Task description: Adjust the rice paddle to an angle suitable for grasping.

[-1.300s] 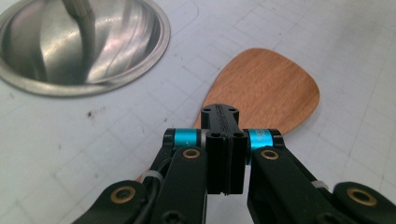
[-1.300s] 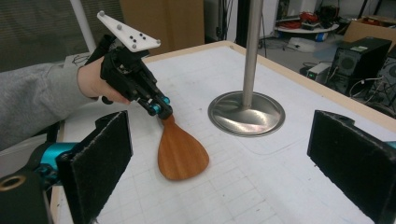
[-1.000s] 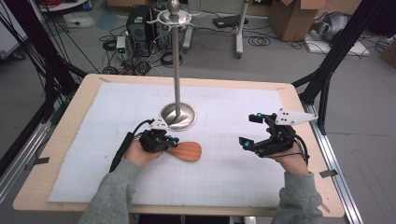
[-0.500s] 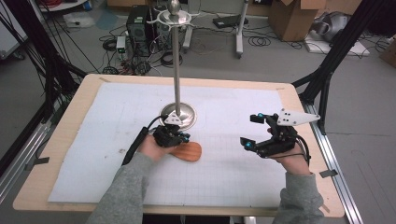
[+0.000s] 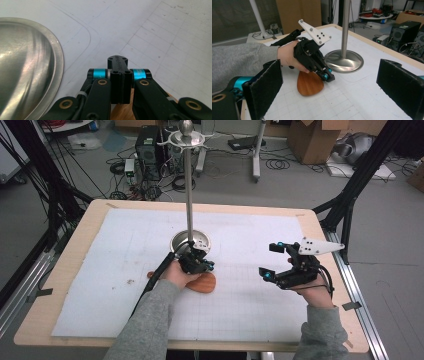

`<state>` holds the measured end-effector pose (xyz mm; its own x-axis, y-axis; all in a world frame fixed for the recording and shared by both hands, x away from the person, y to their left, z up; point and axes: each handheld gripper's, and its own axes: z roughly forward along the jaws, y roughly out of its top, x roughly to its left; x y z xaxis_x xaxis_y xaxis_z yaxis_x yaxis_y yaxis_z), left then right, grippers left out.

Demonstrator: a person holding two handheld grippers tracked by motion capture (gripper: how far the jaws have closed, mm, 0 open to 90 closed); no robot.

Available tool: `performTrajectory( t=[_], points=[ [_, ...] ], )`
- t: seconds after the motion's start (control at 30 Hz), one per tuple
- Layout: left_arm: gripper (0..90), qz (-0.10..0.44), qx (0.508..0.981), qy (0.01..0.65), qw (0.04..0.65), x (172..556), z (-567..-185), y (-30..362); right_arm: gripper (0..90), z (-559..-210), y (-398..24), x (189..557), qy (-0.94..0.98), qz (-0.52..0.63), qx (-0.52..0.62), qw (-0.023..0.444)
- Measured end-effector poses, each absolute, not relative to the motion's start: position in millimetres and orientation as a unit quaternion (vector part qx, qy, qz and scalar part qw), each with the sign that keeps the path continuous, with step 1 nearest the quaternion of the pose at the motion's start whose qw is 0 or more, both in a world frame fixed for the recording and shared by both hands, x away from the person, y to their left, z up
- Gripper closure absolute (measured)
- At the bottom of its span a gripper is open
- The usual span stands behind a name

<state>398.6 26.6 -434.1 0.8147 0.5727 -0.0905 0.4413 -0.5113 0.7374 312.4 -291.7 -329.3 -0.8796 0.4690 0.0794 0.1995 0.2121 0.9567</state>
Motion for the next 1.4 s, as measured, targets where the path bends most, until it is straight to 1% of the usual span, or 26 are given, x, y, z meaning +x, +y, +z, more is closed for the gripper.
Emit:
performTrajectory(
  t=[0.33,0.47,0.63,0.8,0.93,1.07,1.4],
  points=[
    [89.3,0.065,0.875,0.286,0.385,397,-437,22,5.2,-330,-293,312,0.772,0.585,0.221,0.112],
    [89.4,0.058,0.885,0.276,0.370,391,-434,21,5.2,-331,-293,312,0.772,0.585,0.221,0.113],
    [89.4,0.051,0.887,0.267,0.372,380,-434,24,5.2,-332,-294,312,0.773,0.583,0.224,0.114],
    [89.4,0.041,0.884,0.264,0.383,367,-436,33,5.2,-333,-293,312,0.775,0.579,0.225,0.114],
    [89.4,0.045,0.886,0.257,0.383,356,-436,39,5.2,-334,-291,312,0.779,0.574,0.224,0.115],
    [89.3,0.062,0.893,0.245,0.373,342,-434,43,5.2,-335,-289,313,0.781,0.571,0.225,0.114],
    [89.3,0.056,0.888,0.244,0.385,319,-437,69,5.2,-335,-288,313,0.783,0.570,0.222,0.114]
  ],
)
